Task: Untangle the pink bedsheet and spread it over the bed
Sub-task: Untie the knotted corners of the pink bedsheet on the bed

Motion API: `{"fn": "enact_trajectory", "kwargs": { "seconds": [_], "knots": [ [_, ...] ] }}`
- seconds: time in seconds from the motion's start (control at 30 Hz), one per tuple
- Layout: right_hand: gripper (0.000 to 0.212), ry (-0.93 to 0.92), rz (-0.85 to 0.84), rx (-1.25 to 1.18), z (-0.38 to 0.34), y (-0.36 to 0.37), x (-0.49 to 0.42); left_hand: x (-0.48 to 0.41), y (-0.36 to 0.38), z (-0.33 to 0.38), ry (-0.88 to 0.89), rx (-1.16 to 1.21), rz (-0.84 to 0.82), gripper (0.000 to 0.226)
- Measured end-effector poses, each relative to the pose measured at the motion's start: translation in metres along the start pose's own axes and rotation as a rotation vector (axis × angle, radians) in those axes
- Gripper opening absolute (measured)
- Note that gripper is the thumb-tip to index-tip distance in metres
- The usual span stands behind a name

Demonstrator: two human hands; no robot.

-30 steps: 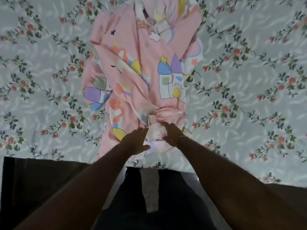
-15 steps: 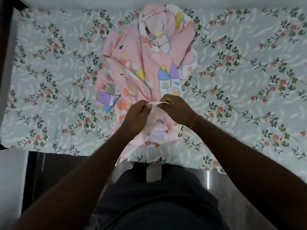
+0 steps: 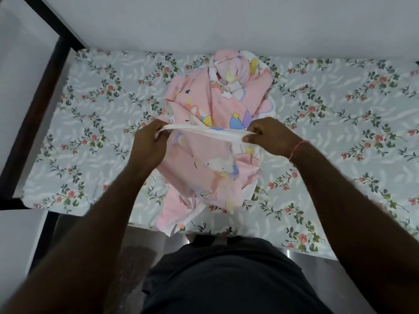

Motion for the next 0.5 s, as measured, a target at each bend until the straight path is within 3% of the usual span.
{"fn": "enact_trajectory", "kwargs": {
  "seconds": [0.1, 0.17, 0.27, 0.37, 0.43, 0.5],
  "knots": [
    [0.007, -0.007, 0.317, -0.486, -0.023, 0.004, 0.013, 0.011, -0.003, -0.027, -0.084, -0.161, -0.168, 0.019],
    [0.008, -0.038, 0.411, -0.675, -0.047, 0.012, 0.019, 0.023, -0.001, -0.038, -0.105, -0.236, -0.259, 0.026],
    [0.006, -0.062, 0.374, -0.632, -0.086, 0.028, 0.029, 0.039, -0.006, -0.033, -0.119, -0.031, -0.270, 0.044],
    [0.012, -0.123, 0.170, -0.446, -0.120, 0.045, 0.034, 0.042, -0.014, -0.007, -0.028, 0.308, -0.330, 0.065],
    [0.014, -0.168, 0.099, -0.365, -0.143, 0.055, 0.034, 0.041, -0.021, 0.008, 0.061, 0.416, -0.341, 0.044],
    [0.013, -0.168, 0.221, -0.384, -0.164, 0.060, 0.034, 0.039, -0.033, 0.012, 0.119, 0.488, -0.298, 0.020]
  ]
}}
Point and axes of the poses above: each hand's wrist, its own x-axis away from the middle knuckle, its own y-axis out of the palm, z = x × y, the point moved 3 cm from there along -x, towards the middle knuckle, and after that the axes turned 2 degrees about -z, right-handed, at the moved point
